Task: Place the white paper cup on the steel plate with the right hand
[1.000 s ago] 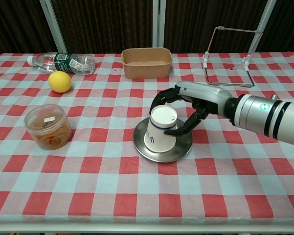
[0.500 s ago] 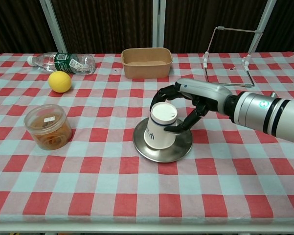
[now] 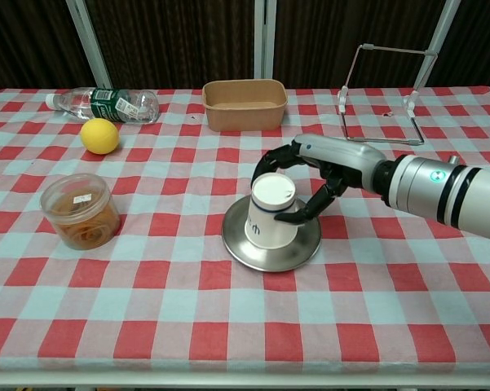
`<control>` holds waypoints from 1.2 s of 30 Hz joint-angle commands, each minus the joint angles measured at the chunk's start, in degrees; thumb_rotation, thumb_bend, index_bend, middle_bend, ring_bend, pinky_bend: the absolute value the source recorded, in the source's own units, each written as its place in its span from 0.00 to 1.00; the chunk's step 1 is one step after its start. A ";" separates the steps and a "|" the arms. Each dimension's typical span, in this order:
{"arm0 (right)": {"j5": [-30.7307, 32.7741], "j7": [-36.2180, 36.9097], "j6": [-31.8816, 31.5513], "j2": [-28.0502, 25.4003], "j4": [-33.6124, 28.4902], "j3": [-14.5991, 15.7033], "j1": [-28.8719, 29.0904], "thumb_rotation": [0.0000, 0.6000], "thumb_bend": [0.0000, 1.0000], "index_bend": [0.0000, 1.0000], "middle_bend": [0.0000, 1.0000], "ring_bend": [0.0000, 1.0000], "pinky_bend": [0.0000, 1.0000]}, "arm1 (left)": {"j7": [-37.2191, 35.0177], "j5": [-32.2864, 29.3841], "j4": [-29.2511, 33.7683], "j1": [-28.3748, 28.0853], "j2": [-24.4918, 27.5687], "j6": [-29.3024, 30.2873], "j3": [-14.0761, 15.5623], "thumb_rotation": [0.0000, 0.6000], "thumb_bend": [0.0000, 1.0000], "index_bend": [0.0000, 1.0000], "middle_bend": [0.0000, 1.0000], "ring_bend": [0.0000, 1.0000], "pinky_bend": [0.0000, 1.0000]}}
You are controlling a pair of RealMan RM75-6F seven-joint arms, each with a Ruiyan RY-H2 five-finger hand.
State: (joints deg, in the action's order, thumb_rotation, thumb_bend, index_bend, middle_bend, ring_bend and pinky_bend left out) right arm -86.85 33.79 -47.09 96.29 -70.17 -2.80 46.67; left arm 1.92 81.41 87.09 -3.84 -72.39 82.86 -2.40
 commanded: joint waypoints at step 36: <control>8.31 2.05 -1.54 -4.74 8.82 -2.88 -7.03 1.00 0.26 0.10 0.17 0.00 0.02 | 0.84 1.03 0.99 -0.63 0.37 0.06 -0.08 1.00 0.07 0.16 0.16 0.02 0.02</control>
State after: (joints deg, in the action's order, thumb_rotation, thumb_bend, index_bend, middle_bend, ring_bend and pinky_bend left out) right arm -78.22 36.02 -48.21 91.96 -60.84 -5.77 39.88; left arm 2.75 82.44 88.08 -4.47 -72.02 82.92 -2.47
